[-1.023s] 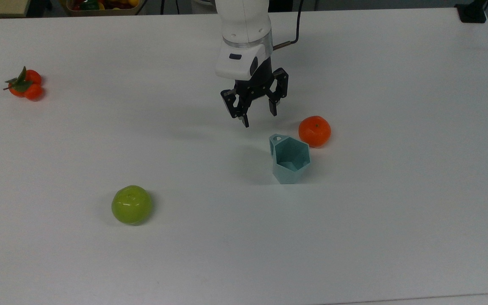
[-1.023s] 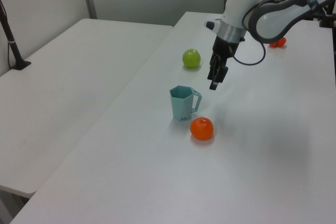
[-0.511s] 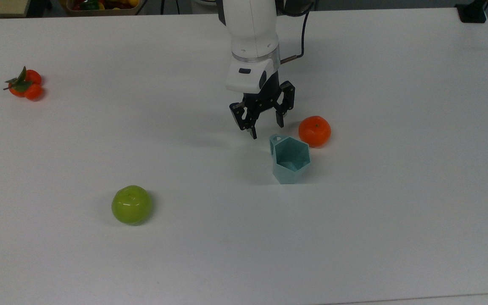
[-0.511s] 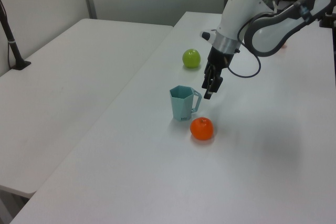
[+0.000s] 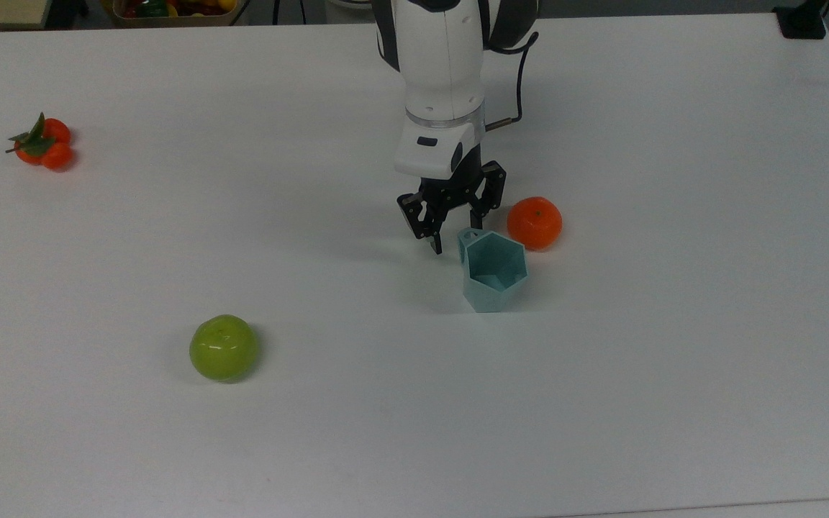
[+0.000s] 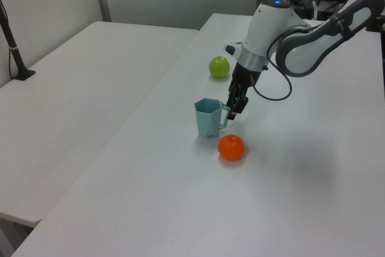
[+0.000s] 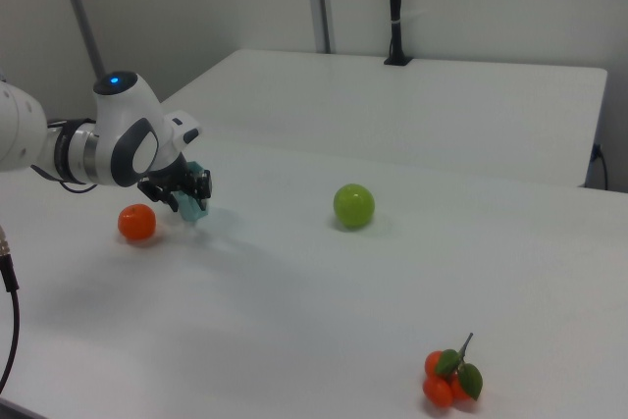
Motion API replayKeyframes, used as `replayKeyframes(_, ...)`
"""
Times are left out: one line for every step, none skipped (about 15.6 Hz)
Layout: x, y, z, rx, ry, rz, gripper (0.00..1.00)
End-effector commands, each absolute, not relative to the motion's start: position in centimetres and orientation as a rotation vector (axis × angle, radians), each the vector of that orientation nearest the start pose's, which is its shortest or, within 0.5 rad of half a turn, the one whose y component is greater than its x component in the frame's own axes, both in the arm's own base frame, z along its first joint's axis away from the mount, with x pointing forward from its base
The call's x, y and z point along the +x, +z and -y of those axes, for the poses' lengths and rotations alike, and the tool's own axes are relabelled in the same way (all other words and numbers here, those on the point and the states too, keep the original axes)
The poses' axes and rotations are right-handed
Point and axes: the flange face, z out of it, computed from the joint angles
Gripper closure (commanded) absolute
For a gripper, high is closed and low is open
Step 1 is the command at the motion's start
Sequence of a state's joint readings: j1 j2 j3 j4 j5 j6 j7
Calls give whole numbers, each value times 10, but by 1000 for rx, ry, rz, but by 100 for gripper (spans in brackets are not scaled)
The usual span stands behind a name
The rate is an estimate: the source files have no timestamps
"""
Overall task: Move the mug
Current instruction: 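Move the open gripper over the teal jug and lower it, then close the gripper on the rim of the teal jug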
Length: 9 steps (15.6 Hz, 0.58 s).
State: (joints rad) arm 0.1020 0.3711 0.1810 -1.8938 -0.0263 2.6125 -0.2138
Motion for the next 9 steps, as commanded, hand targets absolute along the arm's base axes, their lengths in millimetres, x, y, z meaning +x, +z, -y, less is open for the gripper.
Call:
replayKeyframes(643, 347, -182, -2948, -573, 730, 50)
replayKeyframes(642, 345, -183, -2947, -568, 734, 50)
replayKeyframes(643, 344, -183, -2948, -566, 732, 50)
replayKeyframes(642, 343, -183, -2947, -563, 734, 50)
replayKeyframes(643, 343, -183, -2948, -563, 732, 52)
replayKeyframes(642, 343, -184, -2946, -563, 736, 54)
replayKeyframes(642, 343, -184, -2946, -563, 736, 57)
replayKeyframes(642, 343, -184, -2948, -563, 734, 58)
replayKeyframes(641, 343, -186, -2945, -563, 741, 60)
